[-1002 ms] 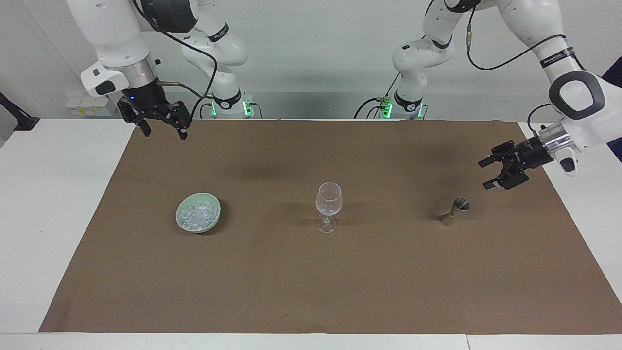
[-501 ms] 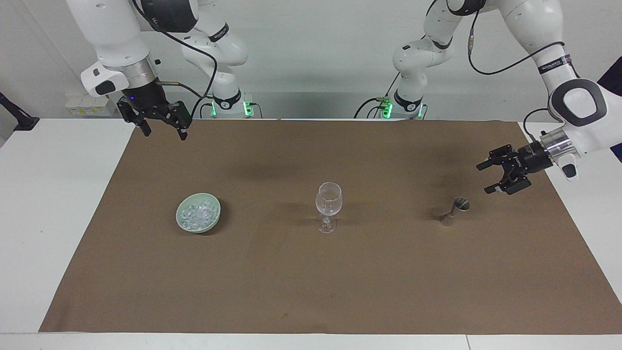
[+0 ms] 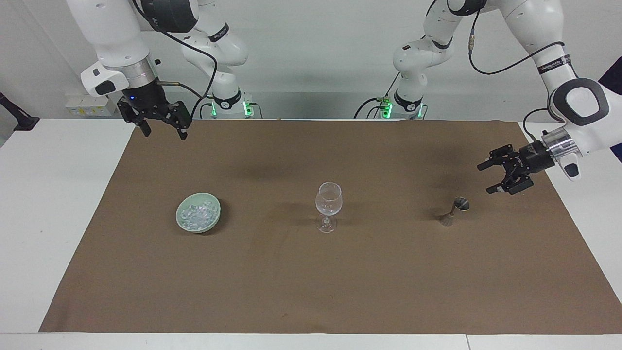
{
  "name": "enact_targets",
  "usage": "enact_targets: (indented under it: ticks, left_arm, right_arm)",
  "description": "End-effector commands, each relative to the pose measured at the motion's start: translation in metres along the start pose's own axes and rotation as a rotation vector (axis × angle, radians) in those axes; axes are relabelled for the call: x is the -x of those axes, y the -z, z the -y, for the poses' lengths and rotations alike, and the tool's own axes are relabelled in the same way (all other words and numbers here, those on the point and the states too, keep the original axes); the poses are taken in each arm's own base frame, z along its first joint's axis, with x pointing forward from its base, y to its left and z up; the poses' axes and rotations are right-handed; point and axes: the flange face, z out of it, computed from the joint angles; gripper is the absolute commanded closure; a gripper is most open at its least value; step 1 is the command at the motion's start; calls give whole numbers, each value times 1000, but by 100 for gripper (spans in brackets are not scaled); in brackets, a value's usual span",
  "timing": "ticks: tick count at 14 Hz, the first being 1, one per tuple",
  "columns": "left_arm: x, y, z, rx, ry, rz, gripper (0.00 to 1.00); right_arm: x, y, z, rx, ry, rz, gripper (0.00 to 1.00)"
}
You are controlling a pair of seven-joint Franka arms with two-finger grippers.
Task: Pour wine and add ice with both arms
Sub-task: 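Move the open left gripper toward the small bottle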
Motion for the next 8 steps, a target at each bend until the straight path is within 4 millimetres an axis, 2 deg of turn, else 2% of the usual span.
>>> enact_targets:
  ticks: [1, 3, 8]
  left_arm:
    - [4, -6, -11, -69, -49, -42, 0]
    - [6, -8, -12, -79, -51, -35, 0]
    - [-8, -3, -4, -26, 49, -5, 0]
  right_arm:
    - [4, 1, -6, -5, 14, -9, 0]
    - [4, 1, -6, -5, 14, -10, 0]
    - [4, 1, -6, -5, 14, -10, 0]
